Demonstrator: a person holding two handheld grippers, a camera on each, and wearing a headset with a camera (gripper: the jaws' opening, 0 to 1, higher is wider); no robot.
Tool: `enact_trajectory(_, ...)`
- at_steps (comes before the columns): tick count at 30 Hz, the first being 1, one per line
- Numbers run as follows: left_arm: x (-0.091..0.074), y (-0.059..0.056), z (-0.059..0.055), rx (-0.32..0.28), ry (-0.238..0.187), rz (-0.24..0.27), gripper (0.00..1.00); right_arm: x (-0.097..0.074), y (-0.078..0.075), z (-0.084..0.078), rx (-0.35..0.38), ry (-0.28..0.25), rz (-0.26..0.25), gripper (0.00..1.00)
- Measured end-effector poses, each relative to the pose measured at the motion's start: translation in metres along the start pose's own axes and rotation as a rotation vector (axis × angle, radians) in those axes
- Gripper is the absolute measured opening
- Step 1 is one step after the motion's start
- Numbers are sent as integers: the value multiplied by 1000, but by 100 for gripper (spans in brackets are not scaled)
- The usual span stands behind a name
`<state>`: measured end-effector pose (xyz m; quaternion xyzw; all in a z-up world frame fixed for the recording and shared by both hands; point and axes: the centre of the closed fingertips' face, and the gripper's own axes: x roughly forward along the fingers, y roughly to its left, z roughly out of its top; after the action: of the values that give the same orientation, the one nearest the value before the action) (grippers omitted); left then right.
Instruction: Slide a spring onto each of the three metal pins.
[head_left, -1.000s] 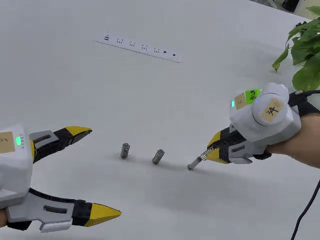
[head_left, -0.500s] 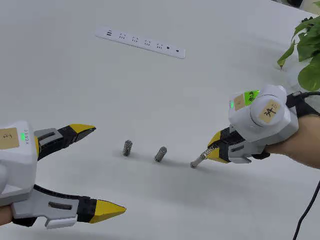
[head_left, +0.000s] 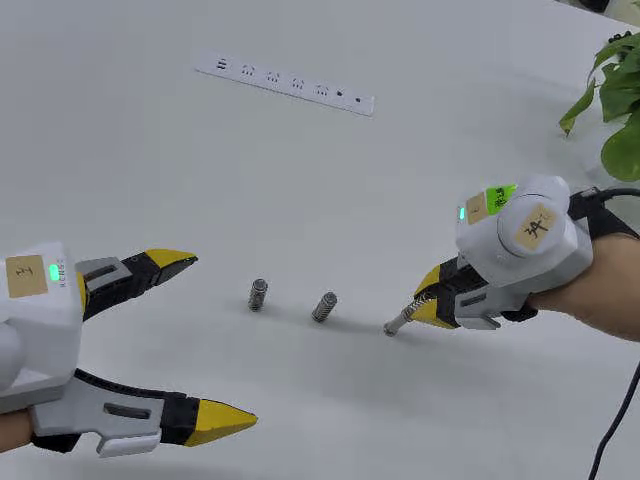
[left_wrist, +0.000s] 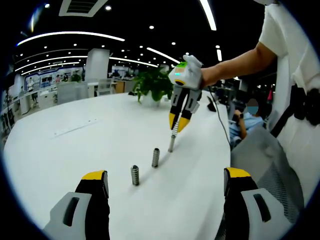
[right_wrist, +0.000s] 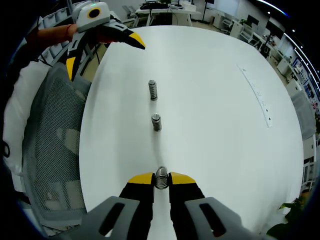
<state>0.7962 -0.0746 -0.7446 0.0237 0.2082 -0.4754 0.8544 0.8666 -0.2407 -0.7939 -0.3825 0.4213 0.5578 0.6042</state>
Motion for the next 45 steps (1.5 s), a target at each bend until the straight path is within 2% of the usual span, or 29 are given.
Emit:
enact_trajectory(18, 4, 0, 0, -4, -2, -3, 97, 18, 2, -3, 1, -5, -6, 12)
enact_trajectory(37, 5, 2, -3, -4, 5, -4, 98, 46, -1, -13, -5, 9, -13, 12)
enact_trajectory(45, 4, 3, -3, -6, 6, -2, 98, 48, 1, -13, -14, 19, -9, 12)
